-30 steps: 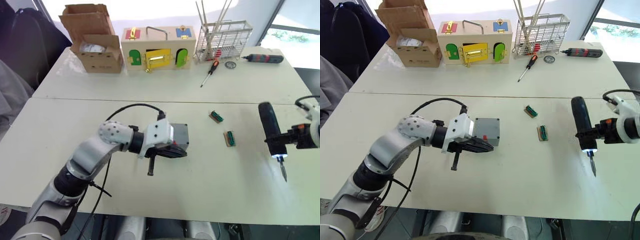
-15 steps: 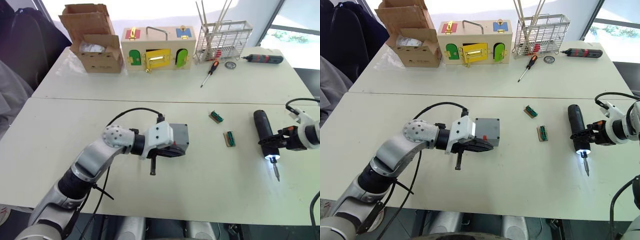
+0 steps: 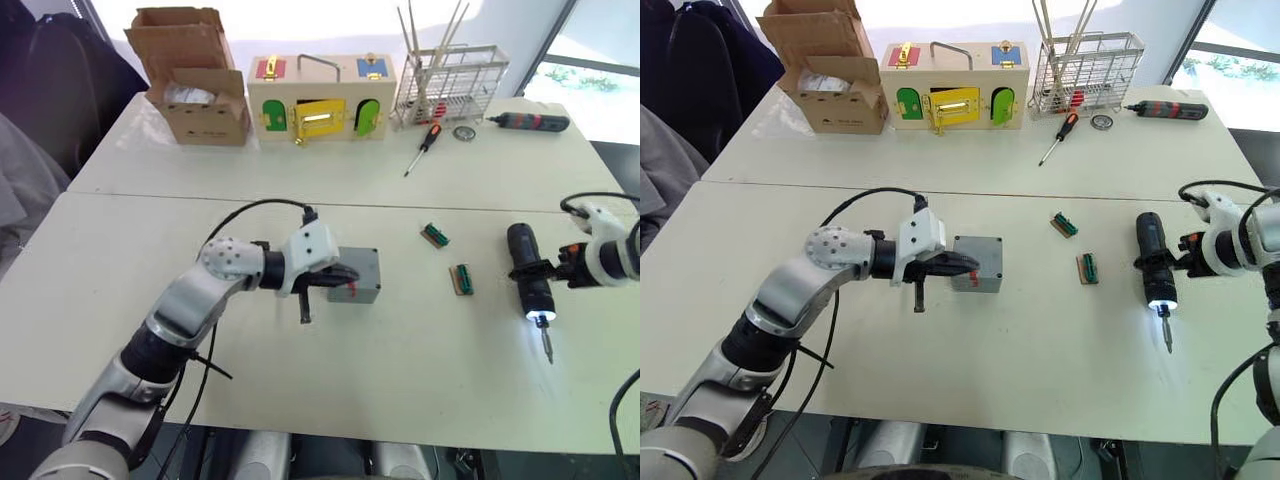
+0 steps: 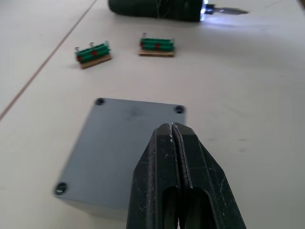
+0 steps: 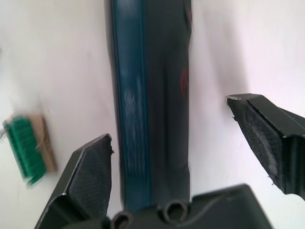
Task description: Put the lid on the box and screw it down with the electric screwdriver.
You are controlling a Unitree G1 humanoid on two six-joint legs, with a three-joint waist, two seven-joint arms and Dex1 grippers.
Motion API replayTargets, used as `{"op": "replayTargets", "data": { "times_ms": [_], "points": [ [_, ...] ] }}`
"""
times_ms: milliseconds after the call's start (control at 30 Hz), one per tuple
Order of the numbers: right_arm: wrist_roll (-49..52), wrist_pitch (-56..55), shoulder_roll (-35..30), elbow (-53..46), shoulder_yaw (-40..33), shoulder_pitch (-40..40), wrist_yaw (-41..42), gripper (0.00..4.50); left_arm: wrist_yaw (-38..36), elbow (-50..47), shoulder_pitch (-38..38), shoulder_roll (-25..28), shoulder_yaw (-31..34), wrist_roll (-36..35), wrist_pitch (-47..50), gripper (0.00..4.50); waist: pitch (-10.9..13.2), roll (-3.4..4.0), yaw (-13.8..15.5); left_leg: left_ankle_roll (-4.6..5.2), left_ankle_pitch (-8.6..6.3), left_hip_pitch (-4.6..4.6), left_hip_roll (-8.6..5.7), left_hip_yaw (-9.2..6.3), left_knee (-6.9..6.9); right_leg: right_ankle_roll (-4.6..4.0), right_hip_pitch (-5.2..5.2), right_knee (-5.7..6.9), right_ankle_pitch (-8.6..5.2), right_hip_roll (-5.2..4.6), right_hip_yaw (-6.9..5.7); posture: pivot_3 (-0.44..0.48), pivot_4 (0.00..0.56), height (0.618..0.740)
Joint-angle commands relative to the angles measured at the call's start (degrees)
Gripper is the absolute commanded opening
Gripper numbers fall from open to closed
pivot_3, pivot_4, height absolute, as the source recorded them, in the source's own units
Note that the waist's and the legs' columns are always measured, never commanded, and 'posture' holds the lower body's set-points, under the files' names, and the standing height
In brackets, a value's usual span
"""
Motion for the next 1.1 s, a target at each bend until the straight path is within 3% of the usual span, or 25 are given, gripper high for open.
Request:
{"op": "replayTargets", "data": {
  "times_ms": [33, 133, 233, 400, 500, 767, 1100],
  "points": [
    [1.9, -7.42, -0.99, -10.84, -6.68, -4.7, 2.89, 4.48, 1.95, 3.12, -1.35, 4.36, -0.99, 8.12, -3.64, 0.0, 0.03, 0.1, -0.64, -0.03, 0.02, -0.04, 0.02, 0.06, -0.07, 0.01, -0.15, 0.08, 0.0, 0.0, 0.03, 0.0, 0.15, 0.735],
    [8.83, -6.25, 0.56, -30.09, -9.33, 3.44, 6.7, 4.48, 0.27, 2.78, -0.72, 5.5, 0.08, 6.92, -2.55, 0.0, -0.07, -0.11, -0.99, -0.07, 0.03, -0.04, 0.23, -0.14, -0.27, 0.0, -0.25, 0.19, -0.01, 0.2, -0.2, 0.0, 0.15, 0.735],
    [14.08, -3.96, 6.0, -42.45, -11.95, 9.28, 4.49, 4.48, -1.25, 1.85, 0.1, 6.23, 0.5, 6.13, -1.93, 0.0, -0.08, -0.25, -0.97, -0.09, 0.02, -0.04, 0.28, -0.26, -0.14, 0.0, -0.08, 0.17, -0.01, 0.26, -0.28, 0.0, 0.15, 0.735],
    [13.94, -7.32, 10.76, -58.08, -5.05, 20.44, 1.89, 4.48, -1.61, 1.18, 1.55, 8.48, 0.44, 8.01, -0.45, 0.0, -0.07, -0.25, -0.2, -0.05, 0.02, -0.04, 0.07, -0.22, 0.05, 0.0, -0.01, 0.21, -0.01, 0.04, -0.2, 0.0, 0.15, 0.735],
    [9.96, -11.28, 13.75, -56.63, -0.93, 24.13, -1.33, 4.48, 0.32, 0.32, 2.67, 7.54, 2.21, 7.26, 2.03, 0.0, -0.07, -0.27, 0.21, -0.03, 0.01, -0.05, 0.07, -0.23, 0.05, 0.0, 0.0, 0.19, -0.01, 0.04, -0.21, 0.0, 0.15, 0.735],
    [5.01, -14.59, 18.95, -50.98, 3.46, 24.12, -4.92, 4.48, 0.49, -0.36, 4.25, 5.42, 2.08, 5.64, 4.08, 0.0, -0.07, -0.28, 0.17, -0.07, 0.03, -0.03, 0.07, -0.25, 0.06, 0.0, -0.02, 0.23, -0.01, 0.07, -0.21, 0.0, 0.15, 0.735],
    [7.35, -10.84, 20.75, -55.97, 4.83, 24.93, -3.68, 4.48, 0.56, 8.68, -0.17, -0.21, -0.77, 8.74, -1.1, 0.0, -0.07, -0.27, -0.06, -0.08, 0.04, -0.02, 0.08, -0.24, 0.05, 0.0, -0.02, 0.23, -0.01, 0.1, -0.23, 0.0, 0.15, 0.735]
  ]
}}
